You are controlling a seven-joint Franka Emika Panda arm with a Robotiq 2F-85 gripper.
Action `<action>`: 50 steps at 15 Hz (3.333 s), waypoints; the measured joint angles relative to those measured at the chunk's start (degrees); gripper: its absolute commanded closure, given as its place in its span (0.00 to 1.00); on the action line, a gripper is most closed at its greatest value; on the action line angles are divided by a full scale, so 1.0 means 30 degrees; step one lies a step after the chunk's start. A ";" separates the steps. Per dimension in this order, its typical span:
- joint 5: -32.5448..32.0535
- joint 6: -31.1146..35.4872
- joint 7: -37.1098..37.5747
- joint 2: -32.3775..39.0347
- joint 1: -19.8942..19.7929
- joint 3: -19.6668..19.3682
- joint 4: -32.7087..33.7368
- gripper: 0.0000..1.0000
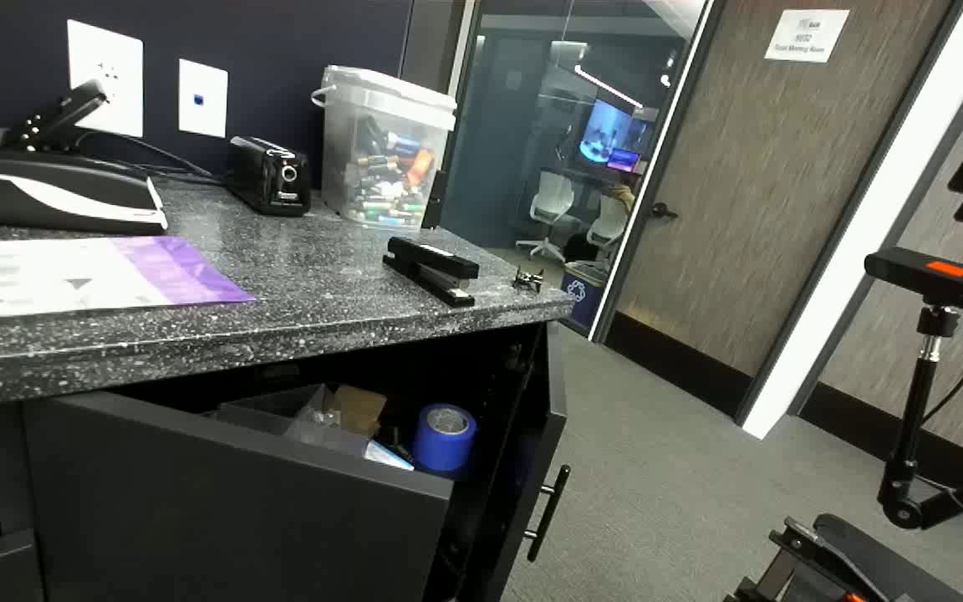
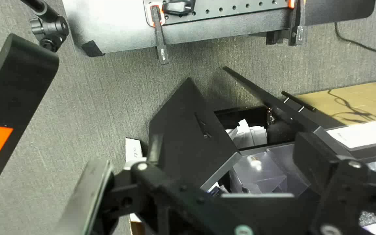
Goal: Close the right door of the cabinet
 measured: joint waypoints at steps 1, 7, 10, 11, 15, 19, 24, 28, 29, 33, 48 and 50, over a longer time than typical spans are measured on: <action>0.0000 0.0000 0.0000 0.0000 0.0000 0.0000 0.0015 0.00; 0.0000 0.0000 0.0000 0.0000 0.0000 0.0000 0.0022 0.00; -0.0024 0.0000 0.0098 0.0313 -0.0067 0.0094 -0.0051 0.00; -0.0047 0.0021 0.0114 0.0815 -0.0081 0.0149 -0.0073 0.00; -0.0151 0.1512 0.0365 0.4969 -0.0043 0.0804 0.0037 0.00; -0.0928 0.2593 0.1560 1.0206 0.0296 0.2233 0.1306 0.00; -0.3286 0.2265 0.2985 1.6062 0.1095 0.3019 0.5362 0.00; -0.4456 0.2135 0.2510 1.8835 0.1064 0.2839 0.7896 0.00; -0.4629 0.2447 0.2329 1.9391 0.0963 0.2766 0.8324 0.00; -0.4697 0.4289 0.1978 2.1253 0.0630 0.2578 0.9531 0.00; -0.4728 0.9936 0.2145 2.5868 0.1073 0.2182 1.2716 0.00; -0.4704 0.9937 0.2144 2.6250 0.1055 0.2155 1.3303 0.00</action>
